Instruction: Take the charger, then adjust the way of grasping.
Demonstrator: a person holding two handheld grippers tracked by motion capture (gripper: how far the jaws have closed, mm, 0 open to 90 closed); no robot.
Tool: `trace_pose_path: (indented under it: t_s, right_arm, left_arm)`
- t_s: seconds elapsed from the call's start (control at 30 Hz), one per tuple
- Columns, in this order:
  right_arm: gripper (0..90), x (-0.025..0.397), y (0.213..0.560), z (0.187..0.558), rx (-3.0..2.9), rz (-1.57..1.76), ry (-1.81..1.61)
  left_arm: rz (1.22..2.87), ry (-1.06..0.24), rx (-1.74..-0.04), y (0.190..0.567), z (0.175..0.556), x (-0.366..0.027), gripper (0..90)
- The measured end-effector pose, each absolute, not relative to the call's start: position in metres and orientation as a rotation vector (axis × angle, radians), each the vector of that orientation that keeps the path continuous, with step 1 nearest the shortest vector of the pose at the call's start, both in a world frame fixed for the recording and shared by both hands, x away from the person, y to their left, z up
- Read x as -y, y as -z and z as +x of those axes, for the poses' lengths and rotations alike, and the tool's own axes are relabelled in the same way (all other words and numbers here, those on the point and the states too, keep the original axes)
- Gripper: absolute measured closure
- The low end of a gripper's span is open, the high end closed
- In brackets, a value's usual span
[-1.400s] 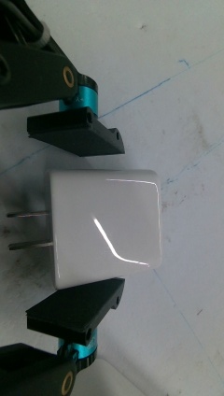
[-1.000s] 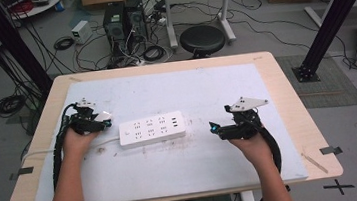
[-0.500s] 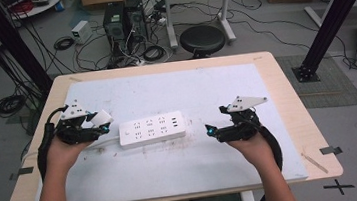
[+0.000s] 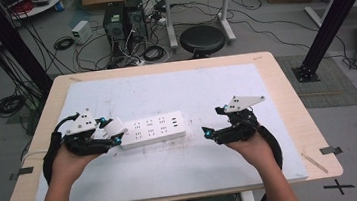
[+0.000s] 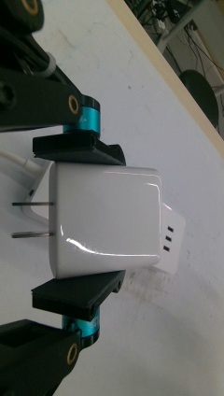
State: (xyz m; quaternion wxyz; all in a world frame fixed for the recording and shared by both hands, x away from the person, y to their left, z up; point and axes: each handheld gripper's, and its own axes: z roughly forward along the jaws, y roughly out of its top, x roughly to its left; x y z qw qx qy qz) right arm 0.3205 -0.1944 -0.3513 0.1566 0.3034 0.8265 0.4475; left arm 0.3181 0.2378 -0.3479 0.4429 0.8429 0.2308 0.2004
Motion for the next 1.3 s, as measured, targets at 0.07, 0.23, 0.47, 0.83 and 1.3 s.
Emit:
trace_pose_path:
  t_s: [0.07, 0.23, 0.47, 0.83, 1.3]
  right_arm:
    - [18.5, 0.195, 0.352, 0.321, -2.374, 0.867, -1.275]
    - [18.5, 0.196, 0.349, 0.32, -2.38, 0.882, -1.282]
    - [18.5, 0.189, 0.351, 0.318, -2.443, 0.864, -1.361]
    - [18.5, 0.162, 0.365, 0.313, -2.596, 0.922, -1.499]
    - [18.6, 0.132, 0.389, 0.315, -2.706, 0.982, -1.739]
  left_arm:
    - [2.098, -0.497, -0.551, 0.349, 0.318, -0.235, 42.5]
    - [2.108, -0.502, -0.484, 0.351, 0.317, -0.222, 42.5]
    - [2.105, -0.506, -0.301, 0.355, 0.307, -0.187, 42.5]
    - [2.071, -0.579, -0.075, 0.375, 0.286, -0.149, 42.5]
    - [2.016, -0.71, 0.011, 0.396, 0.267, -0.128, 42.6]
